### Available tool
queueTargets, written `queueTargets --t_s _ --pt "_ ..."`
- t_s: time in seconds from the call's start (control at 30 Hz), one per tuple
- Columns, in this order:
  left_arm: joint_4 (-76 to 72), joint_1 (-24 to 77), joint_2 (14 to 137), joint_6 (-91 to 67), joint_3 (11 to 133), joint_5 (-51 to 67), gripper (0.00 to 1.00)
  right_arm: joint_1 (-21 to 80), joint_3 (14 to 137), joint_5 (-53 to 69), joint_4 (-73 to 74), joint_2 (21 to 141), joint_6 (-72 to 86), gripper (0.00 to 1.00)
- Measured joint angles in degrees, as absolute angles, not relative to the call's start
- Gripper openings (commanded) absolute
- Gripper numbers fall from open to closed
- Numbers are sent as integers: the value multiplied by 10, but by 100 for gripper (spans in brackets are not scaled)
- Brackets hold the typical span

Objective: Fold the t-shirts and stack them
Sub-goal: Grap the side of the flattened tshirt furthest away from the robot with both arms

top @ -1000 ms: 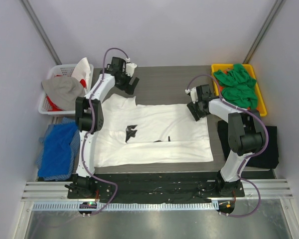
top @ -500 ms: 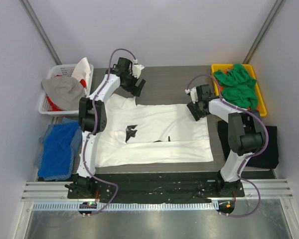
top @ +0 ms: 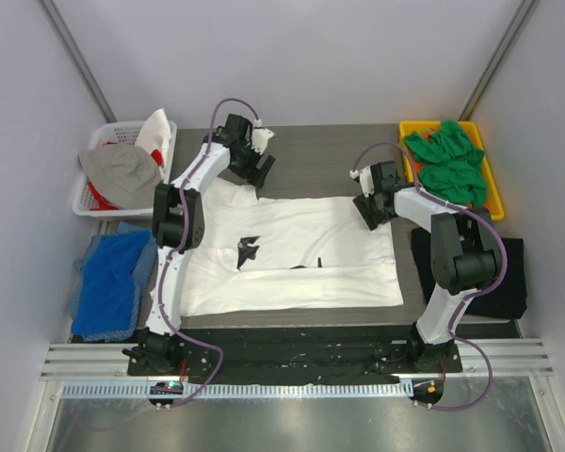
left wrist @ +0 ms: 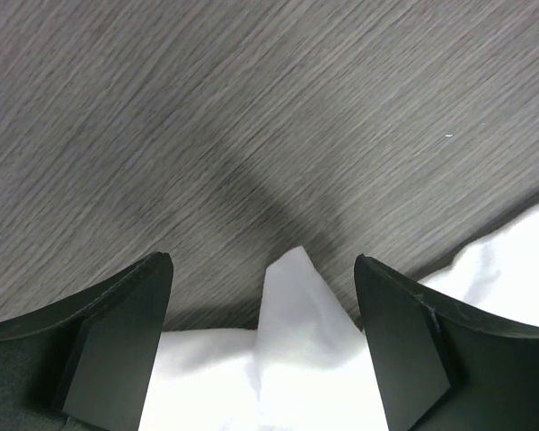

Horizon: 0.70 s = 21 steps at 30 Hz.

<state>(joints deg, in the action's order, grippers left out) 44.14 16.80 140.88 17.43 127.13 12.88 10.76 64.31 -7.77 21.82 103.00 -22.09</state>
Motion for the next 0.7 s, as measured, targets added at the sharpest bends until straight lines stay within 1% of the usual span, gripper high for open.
queueTargets --t_s 0.33,0.5,0.6,0.63,0.7 --pt "446 168 1427 186 1274 117 74 108 641 -78 218 1027 -221 65" --pt "448 168 1428 187 1278 115 72 108 641 -78 219 1020 -220 65" --pt "448 168 1429 187 1285 115 66 108 641 -81 218 1014 -220 64" --pt "448 168 1430 187 1288 115 63 108 641 -85 218 1012 -220 64" --pt "448 168 1430 186 1291 116 61 108 643 -92 219 1011 -219 62"
